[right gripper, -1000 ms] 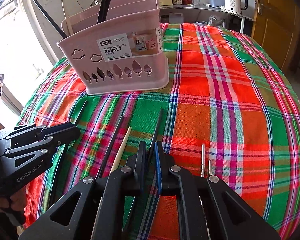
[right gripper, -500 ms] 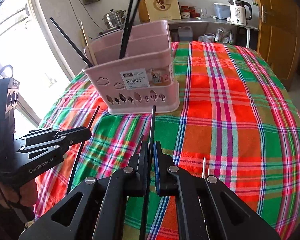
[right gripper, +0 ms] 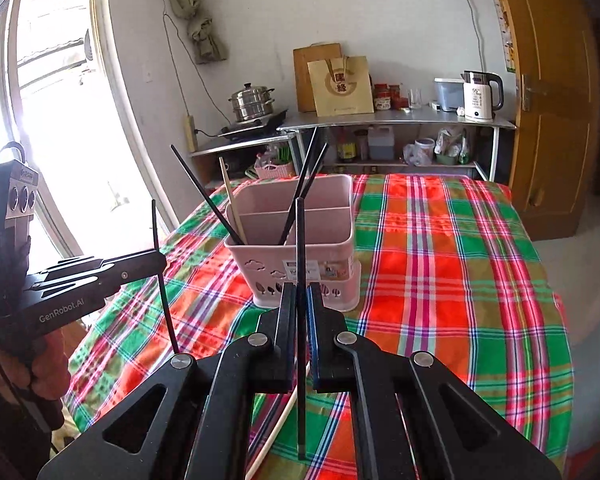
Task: Organize utensils
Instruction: 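Lift both black chopsticks and carry them over the pink basket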
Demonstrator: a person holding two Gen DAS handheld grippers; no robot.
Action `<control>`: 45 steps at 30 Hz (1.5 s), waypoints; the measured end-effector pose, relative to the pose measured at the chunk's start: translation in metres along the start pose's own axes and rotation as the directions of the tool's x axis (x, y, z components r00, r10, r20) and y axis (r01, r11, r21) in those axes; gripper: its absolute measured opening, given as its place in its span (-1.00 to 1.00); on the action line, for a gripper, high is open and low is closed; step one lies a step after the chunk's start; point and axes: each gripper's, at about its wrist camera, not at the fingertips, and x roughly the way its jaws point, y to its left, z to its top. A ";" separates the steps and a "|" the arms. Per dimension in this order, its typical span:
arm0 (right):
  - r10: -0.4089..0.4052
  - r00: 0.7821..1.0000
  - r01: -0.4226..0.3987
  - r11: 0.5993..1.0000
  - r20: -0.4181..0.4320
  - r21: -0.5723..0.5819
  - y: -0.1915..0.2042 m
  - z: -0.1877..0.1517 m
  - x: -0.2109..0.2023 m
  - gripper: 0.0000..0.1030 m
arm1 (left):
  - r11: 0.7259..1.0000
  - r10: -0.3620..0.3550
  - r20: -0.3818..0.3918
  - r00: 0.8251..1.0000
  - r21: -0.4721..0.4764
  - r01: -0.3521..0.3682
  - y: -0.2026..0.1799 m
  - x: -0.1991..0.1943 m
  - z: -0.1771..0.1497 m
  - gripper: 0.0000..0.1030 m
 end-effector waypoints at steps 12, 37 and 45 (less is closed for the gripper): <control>-0.006 1.000 0.006 1.000 0.026 -0.017 0.002 -0.001 -0.016 -0.90 | 1.000 -0.024 0.021 0.999 0.008 0.023 -0.003 -0.020 -0.005 -0.91; 0.053 0.984 -0.046 0.998 0.171 -0.041 0.017 0.071 -0.022 -0.90 | 0.998 -0.052 0.133 0.990 -0.025 0.056 0.011 -0.047 0.090 -0.91; 0.051 0.973 -0.044 0.998 0.226 -0.035 0.021 0.107 -0.009 -0.90 | 0.999 -0.017 0.187 0.982 -0.038 0.025 0.021 -0.039 0.128 -0.91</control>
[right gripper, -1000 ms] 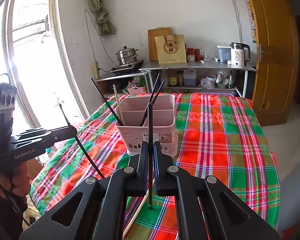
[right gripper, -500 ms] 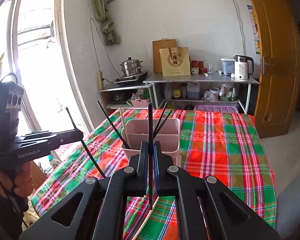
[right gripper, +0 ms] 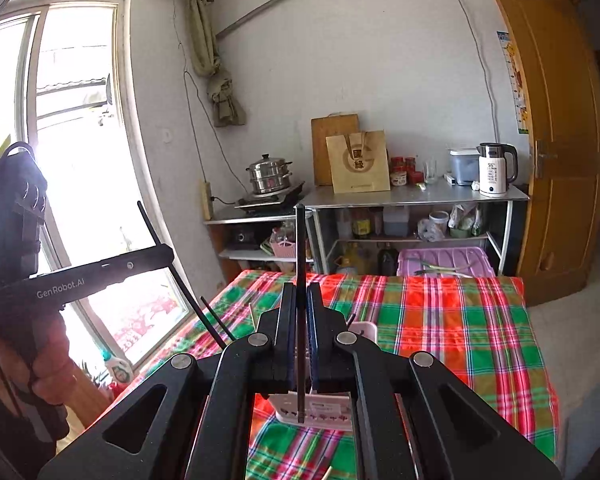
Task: Organize utensils
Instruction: 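Lift both black chopsticks and carry them over the pink basket, then lower both chopsticks into the basket and open both tools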
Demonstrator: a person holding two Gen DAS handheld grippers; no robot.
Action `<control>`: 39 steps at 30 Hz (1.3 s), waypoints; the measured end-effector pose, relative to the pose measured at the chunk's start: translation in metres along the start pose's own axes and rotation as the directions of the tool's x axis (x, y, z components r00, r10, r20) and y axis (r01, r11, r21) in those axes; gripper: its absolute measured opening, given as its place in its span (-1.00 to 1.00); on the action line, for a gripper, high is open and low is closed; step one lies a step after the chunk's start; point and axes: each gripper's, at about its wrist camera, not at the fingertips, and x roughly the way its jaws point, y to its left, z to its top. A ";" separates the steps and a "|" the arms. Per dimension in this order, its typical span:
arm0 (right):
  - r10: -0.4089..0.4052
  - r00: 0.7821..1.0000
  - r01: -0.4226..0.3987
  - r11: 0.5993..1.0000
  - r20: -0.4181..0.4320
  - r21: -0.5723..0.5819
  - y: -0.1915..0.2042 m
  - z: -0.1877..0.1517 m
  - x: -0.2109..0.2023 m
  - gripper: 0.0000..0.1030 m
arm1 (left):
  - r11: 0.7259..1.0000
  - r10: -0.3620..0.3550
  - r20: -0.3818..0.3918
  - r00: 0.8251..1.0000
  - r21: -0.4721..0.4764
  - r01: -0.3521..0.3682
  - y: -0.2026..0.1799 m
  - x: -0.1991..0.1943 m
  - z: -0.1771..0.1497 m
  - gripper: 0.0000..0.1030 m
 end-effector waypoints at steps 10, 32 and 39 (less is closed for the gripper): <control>-0.001 1.000 0.001 0.999 0.017 0.032 -0.004 0.007 0.031 -0.90 | 0.999 0.047 -0.009 0.999 -0.001 -0.047 0.017 0.032 0.003 -0.91; -0.015 0.981 0.028 0.998 -0.193 0.065 -0.014 -0.067 0.075 -0.89 | 0.998 0.028 -0.185 0.982 -0.052 -0.038 0.044 0.087 -0.072 -0.91; -0.018 0.982 0.032 0.997 -0.189 0.072 -0.023 -0.068 0.056 -0.69 | 0.997 0.043 -0.154 0.987 -0.054 -0.052 0.046 0.067 -0.077 -0.83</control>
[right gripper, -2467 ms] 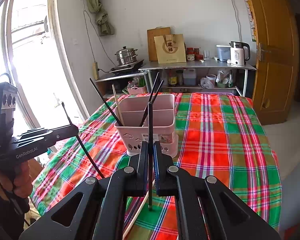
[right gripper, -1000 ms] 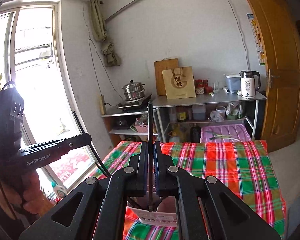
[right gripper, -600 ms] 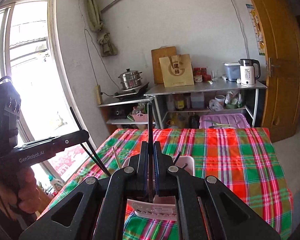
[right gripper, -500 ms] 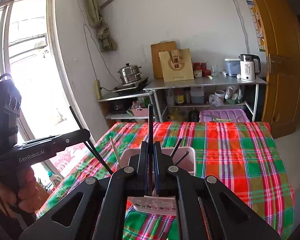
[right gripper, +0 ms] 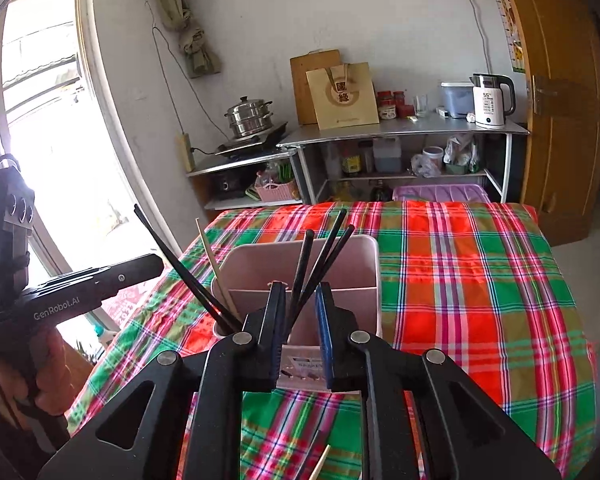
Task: Organize utensils
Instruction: 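Lower both chopsticks into the basket and open both tools, then move both open tools back to the remaining chopsticks on the cloth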
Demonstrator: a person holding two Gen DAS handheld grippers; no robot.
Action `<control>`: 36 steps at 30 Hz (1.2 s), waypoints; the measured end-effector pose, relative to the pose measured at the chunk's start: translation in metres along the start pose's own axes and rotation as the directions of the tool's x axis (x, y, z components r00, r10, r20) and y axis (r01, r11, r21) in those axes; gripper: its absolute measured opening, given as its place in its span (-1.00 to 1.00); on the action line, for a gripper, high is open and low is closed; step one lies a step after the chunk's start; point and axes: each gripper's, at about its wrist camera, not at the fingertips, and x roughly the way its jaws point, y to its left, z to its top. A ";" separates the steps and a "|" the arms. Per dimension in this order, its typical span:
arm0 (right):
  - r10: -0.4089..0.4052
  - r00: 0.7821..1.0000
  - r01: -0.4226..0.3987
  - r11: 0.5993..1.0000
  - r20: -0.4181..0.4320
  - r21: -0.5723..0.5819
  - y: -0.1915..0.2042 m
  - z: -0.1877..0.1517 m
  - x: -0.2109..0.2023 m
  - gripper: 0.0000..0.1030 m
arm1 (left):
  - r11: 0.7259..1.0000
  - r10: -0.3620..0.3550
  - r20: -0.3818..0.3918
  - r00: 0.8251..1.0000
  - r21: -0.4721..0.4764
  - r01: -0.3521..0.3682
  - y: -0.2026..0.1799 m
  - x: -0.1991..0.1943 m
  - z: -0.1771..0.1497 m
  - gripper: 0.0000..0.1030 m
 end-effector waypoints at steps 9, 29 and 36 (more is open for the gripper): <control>0.023 0.998 -0.023 1.000 0.065 -0.004 -0.010 -0.020 -0.053 -0.68 | 1.000 0.000 0.084 0.996 0.007 0.000 -0.007 -0.048 -0.032 -0.76; 0.005 1.000 -0.003 0.999 -0.024 0.054 -0.055 -0.112 -0.091 -0.68 | 0.994 -0.092 -0.114 0.989 0.046 0.098 -0.062 -0.023 -0.155 -0.76; 0.010 0.997 -0.006 0.998 -0.075 0.057 -0.055 -0.126 -0.076 -0.68 | 0.993 -0.094 -0.209 0.973 0.048 0.106 -0.073 0.011 -0.170 -0.76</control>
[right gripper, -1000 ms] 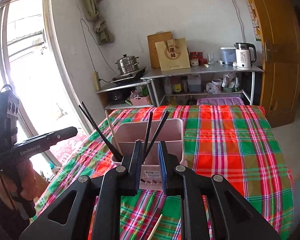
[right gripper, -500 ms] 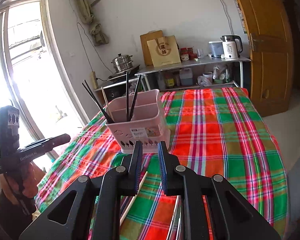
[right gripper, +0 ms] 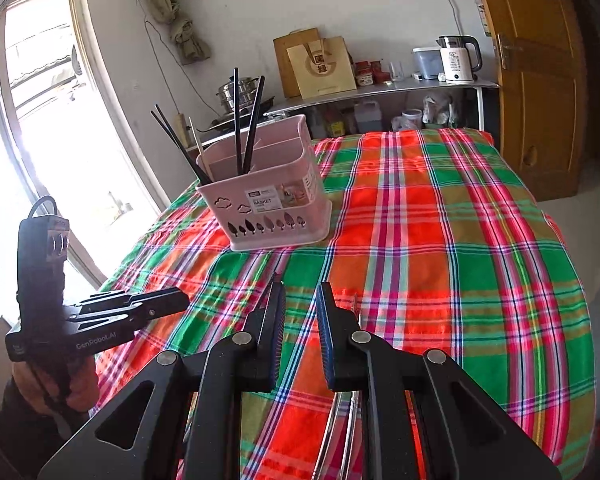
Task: Organize utensils
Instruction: 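Move both open tools back to the remaining chopsticks on the cloth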
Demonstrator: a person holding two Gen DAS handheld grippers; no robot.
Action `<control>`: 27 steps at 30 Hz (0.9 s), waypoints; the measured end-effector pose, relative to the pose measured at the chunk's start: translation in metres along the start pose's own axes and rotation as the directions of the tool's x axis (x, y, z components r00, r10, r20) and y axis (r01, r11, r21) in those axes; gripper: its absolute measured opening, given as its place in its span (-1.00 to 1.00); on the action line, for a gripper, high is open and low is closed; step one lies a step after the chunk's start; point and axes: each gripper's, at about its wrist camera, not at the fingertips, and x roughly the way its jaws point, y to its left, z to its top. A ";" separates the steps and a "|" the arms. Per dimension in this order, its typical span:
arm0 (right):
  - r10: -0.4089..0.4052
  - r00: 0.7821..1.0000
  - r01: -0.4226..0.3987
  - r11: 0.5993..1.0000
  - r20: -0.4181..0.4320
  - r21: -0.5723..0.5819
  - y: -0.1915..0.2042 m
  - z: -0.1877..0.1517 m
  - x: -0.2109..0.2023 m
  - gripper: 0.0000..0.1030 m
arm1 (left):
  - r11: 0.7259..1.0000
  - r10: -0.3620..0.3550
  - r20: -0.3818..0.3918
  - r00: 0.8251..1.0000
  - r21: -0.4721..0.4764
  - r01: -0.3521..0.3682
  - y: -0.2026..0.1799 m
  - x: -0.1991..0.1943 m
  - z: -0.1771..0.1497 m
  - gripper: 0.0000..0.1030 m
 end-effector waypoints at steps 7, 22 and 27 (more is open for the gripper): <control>0.007 1.000 -0.007 1.000 -0.029 0.018 -0.004 -0.006 0.010 -0.68 | 1.000 0.007 -0.071 0.997 -0.003 -0.007 -0.002 0.035 0.002 -0.68; 0.014 0.999 -0.012 0.999 -0.053 0.040 -0.010 -0.010 0.019 -0.68 | 0.991 0.115 -0.100 0.988 0.084 -0.107 -0.025 0.073 0.001 -0.63; 0.017 0.998 -0.014 0.999 -0.063 0.042 -0.007 -0.011 0.023 -0.68 | 0.975 0.173 -0.091 0.981 0.153 -0.158 -0.032 0.077 -0.001 -0.76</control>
